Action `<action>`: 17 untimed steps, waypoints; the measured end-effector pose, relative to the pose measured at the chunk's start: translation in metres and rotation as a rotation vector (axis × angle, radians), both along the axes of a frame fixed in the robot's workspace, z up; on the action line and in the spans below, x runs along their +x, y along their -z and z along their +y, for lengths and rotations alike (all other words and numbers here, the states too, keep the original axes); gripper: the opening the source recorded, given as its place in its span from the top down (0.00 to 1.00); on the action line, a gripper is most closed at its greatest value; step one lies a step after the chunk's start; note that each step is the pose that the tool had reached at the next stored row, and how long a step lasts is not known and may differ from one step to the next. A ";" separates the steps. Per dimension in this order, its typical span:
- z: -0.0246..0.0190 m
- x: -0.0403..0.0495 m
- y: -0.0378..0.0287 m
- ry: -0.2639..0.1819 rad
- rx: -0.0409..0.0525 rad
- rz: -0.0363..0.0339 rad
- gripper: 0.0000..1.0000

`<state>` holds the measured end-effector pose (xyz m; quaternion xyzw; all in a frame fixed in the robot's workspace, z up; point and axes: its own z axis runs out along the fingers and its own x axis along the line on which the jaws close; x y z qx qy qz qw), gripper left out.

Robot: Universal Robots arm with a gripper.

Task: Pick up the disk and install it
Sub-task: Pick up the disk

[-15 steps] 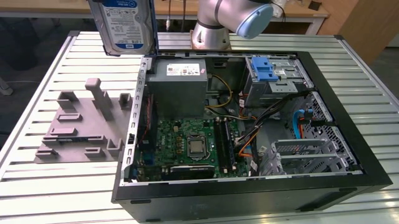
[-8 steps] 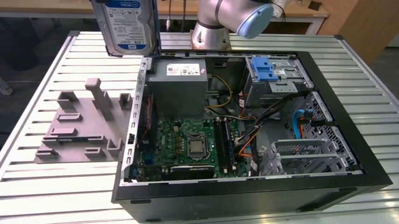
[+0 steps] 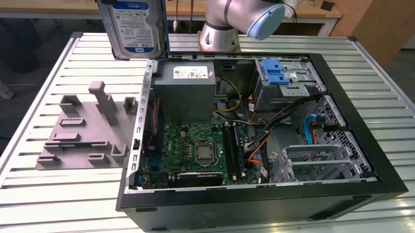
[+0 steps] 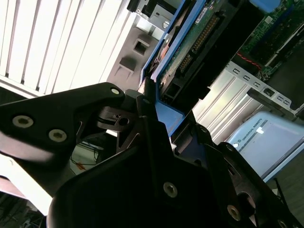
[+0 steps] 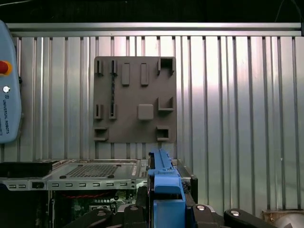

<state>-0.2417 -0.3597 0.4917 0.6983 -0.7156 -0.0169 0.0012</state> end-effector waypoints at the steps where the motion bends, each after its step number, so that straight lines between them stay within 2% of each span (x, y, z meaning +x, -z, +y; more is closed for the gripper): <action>1: -0.0008 0.0002 0.0000 0.000 0.0000 0.0000 0.64; 9: -0.0074 0.0033 0.0000 0.000 0.0000 0.0000 0.64; 17: -0.0120 0.0112 -0.0001 0.000 -0.0002 0.0003 0.64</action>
